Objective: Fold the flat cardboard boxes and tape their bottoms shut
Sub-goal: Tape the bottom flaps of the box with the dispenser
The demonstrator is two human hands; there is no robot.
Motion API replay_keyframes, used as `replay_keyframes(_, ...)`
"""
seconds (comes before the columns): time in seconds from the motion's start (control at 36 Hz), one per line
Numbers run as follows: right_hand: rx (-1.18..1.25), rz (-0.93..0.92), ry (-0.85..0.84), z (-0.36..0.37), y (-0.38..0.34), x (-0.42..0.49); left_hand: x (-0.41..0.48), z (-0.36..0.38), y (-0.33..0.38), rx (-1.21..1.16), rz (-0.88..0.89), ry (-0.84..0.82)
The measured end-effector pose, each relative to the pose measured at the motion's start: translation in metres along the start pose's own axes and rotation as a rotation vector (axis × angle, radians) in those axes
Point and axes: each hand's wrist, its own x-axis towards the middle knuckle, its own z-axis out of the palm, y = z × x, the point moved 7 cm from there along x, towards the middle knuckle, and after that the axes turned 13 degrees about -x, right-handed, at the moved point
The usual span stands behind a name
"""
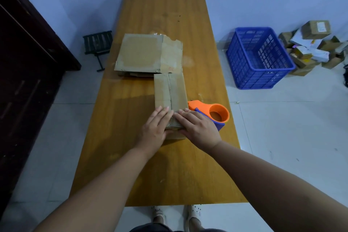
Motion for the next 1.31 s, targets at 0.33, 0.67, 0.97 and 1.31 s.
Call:
replay_keyframes(0.33, 0.081, 0.078, -0.058, -0.001, 0.005, 0.002, 0.003, -0.002, -0.015, -0.142, -0.047, -0.044)
replay_keyframes(0.67, 0.061, 0.078, -0.064, 0.003, 0.006, 0.001, 0.002, 0.000, -0.011, -0.053, -0.032, -0.079)
replay_keyframes(0.97, 0.227, 0.269, -0.151, -0.009, 0.005, 0.007, -0.005, 0.008, -0.012, -0.109, -0.182, -0.183)
replay_keyframes(1.31, 0.716, 0.887, -0.504, 0.004, -0.013, 0.004, -0.011, -0.025, -0.017, -0.387, -0.986, 0.150)
